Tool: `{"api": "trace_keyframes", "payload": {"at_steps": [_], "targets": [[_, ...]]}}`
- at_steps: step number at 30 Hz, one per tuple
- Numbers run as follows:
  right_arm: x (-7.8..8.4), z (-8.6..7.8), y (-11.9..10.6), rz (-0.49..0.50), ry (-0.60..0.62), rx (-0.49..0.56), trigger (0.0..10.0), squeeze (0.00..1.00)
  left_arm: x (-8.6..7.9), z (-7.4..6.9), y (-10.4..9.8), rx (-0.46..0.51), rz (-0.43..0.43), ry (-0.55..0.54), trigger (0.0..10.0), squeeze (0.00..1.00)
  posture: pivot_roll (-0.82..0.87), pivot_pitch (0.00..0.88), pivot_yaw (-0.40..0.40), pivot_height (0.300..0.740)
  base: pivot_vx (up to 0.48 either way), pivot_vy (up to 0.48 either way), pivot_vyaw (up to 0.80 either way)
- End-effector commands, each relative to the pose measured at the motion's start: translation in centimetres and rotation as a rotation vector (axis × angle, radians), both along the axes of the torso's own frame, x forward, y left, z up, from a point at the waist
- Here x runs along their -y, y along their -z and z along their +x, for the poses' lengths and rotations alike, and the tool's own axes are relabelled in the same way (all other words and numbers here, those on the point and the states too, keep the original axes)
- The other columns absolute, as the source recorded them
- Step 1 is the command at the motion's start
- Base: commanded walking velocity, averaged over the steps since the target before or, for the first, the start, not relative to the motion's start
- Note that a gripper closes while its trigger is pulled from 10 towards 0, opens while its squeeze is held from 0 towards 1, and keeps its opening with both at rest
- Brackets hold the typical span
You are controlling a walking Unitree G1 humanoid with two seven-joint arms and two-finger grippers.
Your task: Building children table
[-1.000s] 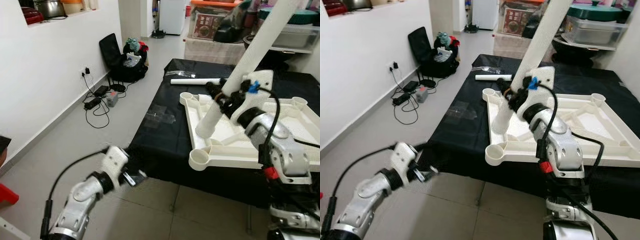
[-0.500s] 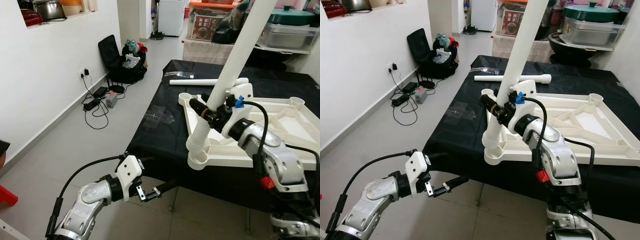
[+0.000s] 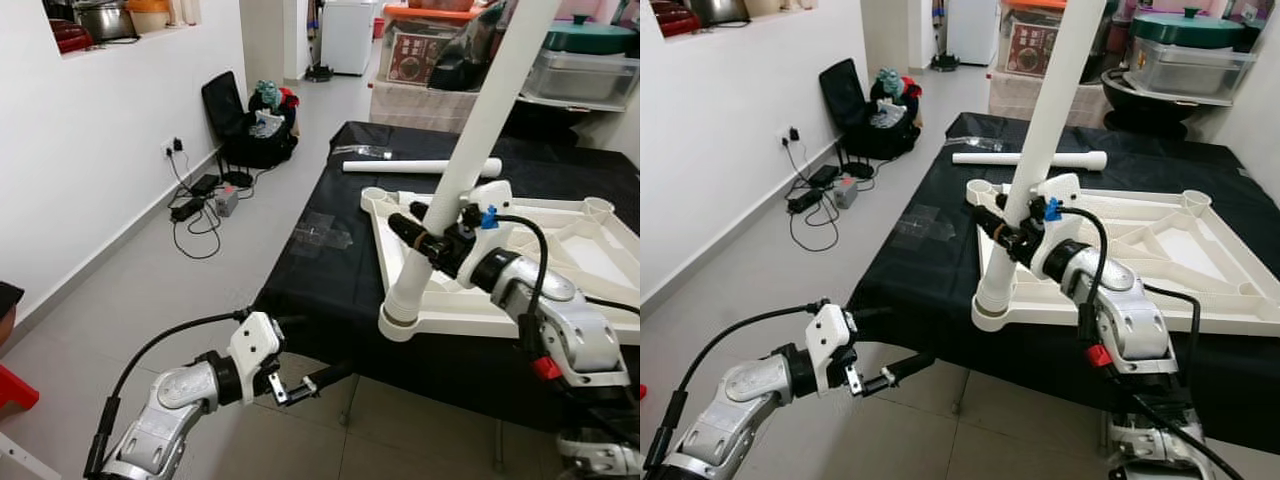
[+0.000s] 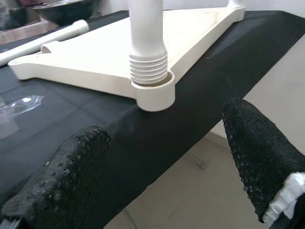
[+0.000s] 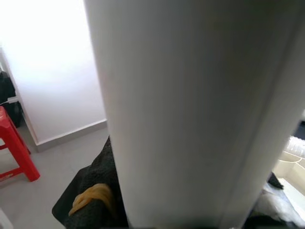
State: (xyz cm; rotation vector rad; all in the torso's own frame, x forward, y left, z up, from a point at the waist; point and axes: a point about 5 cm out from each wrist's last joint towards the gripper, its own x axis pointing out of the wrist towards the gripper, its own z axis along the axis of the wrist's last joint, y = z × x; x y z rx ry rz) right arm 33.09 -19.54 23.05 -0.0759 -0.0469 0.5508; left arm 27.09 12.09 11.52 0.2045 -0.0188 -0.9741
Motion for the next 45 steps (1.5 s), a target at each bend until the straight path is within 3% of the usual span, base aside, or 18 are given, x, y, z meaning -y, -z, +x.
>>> {"api": "trace_keyframes", "payload": {"at_steps": [1, 13, 25, 27, 37, 45], "targets": [[0.5, 0.1, 1.7, -0.013, 0.017, -0.082, 10.0, 0.00, -0.4, -0.1, 0.2, -0.015, 0.006, -0.003, 10.0, 0.00, 0.05, 0.000, -0.055, 0.740, 0.000, 0.000, 0.00], [0.4, -0.5, 2.6, -0.042, -0.074, -0.139, 10.0, 0.00, -0.1, 0.2, -0.1, -0.012, -0.001, -0.001, 10.0, 0.00, 0.05, 0.000, -0.057, 0.740, 0.000, 0.000, 0.00], [0.0, 0.7, 3.1, -0.060, -0.142, -0.180, 10.0, 0.00, -0.1, 0.1, 0.2, -0.023, -0.004, -0.009, 10.0, 0.00, 0.05, 0.000, -0.063, 0.740, 0.000, 0.000, 0.00], [-0.6, 1.7, 3.1, -0.044, -0.166, -0.189, 10.0, 0.00, 0.1, 0.1, -0.1, -0.017, -0.008, -0.009, 10.0, 0.00, 0.08, 0.000, -0.087, 0.740, 0.000, 0.000, 0.00], [-1.5, 2.6, 3.8, -0.022, -0.158, -0.202, 10.0, 0.00, -0.7, 0.0, 0.0, -0.017, -0.003, -0.038, 10.0, 0.00, 0.08, 0.000, -0.095, 0.740, 0.000, 0.000, 0.00], [-0.5, 2.3, 5.2, 0.042, -0.007, -0.180, 10.0, 0.00, -0.4, -0.1, 0.0, -0.020, -0.007, -0.033, 10.0, 0.00, 0.07, 0.000, -0.077, 0.740, 0.000, 0.000, 0.00]]}}
